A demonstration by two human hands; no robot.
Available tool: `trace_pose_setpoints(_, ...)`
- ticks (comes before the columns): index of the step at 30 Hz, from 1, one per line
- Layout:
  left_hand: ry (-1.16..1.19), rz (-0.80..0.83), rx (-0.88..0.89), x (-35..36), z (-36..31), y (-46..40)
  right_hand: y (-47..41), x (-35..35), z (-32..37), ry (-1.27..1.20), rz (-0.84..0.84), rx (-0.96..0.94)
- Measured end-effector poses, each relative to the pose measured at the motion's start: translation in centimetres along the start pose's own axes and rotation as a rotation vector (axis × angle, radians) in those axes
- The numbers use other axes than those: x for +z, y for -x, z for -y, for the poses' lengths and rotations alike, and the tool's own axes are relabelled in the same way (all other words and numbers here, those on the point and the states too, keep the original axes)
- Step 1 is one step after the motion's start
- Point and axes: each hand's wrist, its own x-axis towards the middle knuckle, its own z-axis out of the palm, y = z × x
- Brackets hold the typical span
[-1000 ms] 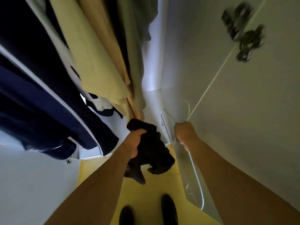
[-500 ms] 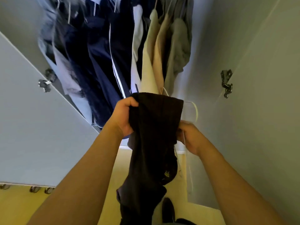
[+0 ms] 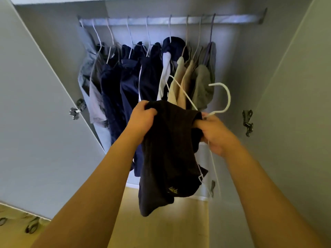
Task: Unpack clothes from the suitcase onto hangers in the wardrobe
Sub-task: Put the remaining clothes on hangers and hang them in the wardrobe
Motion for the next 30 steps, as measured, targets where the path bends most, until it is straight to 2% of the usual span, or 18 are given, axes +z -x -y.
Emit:
trace_pose_setpoints(1, -0.2, -0.151, 0.132, -0.4, 0.5, -0.4, -0.3, -0.1, 0.8, -0.022, -0.008, -0.024)
trace_pose_setpoints(3, -0.307, -0.398, 0.334, -0.9, 1.0, 0.1, -0.8, -0.1, 2.3, -0.001, -0.028, -0.066)
trace_pose_setpoints(4, -0.244, -0.355, 0.371, -1.1, 1.2, 0.6, -1.0, 0.3, 3.1, 0.031, -0.026, -0.087)
trace_pose_setpoints(5, -0.144, -0.189, 0.358, -1.0, 1.3, 1.1, -1.2, 0.5, 3.5, 0.069, -0.024, -0.107)
trace_pose_setpoints(6, -0.084, 0.045, 0.279, -0.6, 1.1, 1.8, -1.2, 0.9, 3.9, 0.104, -0.022, -0.12)
trace_pose_setpoints(7, -0.117, 0.255, 0.185, -0.4, 1.0, 2.3, -1.4, 1.1, 4.1, 0.132, -0.014, -0.126)
trace_pose_setpoints(8, -0.193, 0.39, 0.127, -0.1, 0.9, 2.7, -1.5, 1.5, 4.4, 0.165, 0.0, -0.129)
trace_pose_setpoints(9, -0.281, 0.454, 0.107, 0.5, 0.9, 2.9, -1.5, 1.6, 4.4, 0.18, 0.004, -0.136)
trace_pose_setpoints(10, -0.347, 0.46, 0.121, 1.0, 1.1, 3.0, -1.6, 1.7, 4.6, 0.204, 0.006, -0.146)
trace_pose_setpoints(13, -0.479, 0.339, 0.246, 2.1, 1.7, 3.1, -1.6, 1.3, 4.9, 0.289, -0.001, -0.168)
trace_pose_setpoints(16, -0.358, 0.199, 0.215, 1.1, 1.2, 2.3, -1.4, 0.1, 5.4, 0.389, -0.017, -0.174)
trace_pose_setpoints(19, -0.348, 0.191, 0.226, 0.1, -0.4, 1.9, -1.1, -0.8, 5.9, 0.471, -0.035, -0.167)
trace_pose_setpoints(23, -0.454, 0.211, 0.289, 0.2, -1.2, 1.7, -0.7, -1.6, 6.9, 0.283, -0.15, -0.161)
trace_pose_setpoints(27, -0.51, 0.184, 0.282, 0.0, -0.4, 2.0, -0.5, -2.0, 7.8, 0.159, -0.173, -0.124)
trace_pose_setpoints(30, -0.399, 0.149, 0.243, -0.9, -0.3, 2.4, -0.2, -1.6, 8.1, 0.083, -0.17, -0.094)
